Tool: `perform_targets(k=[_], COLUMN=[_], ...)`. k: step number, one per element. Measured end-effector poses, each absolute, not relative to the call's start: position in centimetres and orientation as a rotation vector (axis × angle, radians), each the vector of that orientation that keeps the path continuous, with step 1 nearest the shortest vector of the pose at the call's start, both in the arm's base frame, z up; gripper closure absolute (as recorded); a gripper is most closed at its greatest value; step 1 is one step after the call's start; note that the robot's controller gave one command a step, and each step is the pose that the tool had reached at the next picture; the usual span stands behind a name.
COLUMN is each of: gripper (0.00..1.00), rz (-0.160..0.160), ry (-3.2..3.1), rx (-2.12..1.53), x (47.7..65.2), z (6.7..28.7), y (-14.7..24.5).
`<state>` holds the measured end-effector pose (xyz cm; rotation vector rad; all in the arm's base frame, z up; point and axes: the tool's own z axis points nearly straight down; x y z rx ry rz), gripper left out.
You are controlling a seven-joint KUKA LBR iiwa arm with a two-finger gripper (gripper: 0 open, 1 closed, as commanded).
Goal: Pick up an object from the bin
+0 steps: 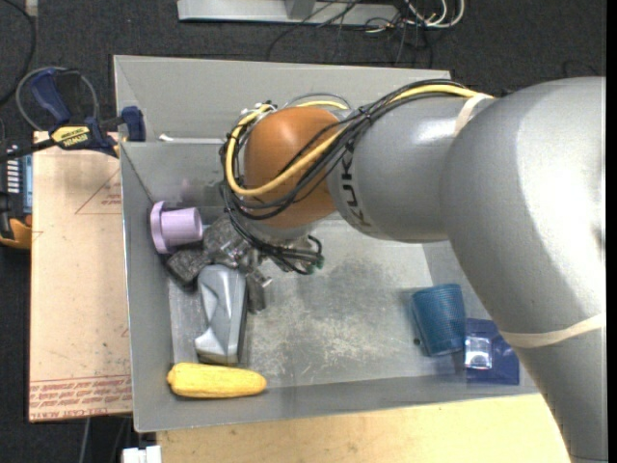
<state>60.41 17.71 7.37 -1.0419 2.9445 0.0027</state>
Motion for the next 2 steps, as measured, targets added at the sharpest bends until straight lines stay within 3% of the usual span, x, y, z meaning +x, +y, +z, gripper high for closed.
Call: perform_targets(k=[2], gripper=[1.0], rz=[0.003], ry=[2.944], rx=[-1.04], x=[60.3], z=[9.1], y=[17.7])
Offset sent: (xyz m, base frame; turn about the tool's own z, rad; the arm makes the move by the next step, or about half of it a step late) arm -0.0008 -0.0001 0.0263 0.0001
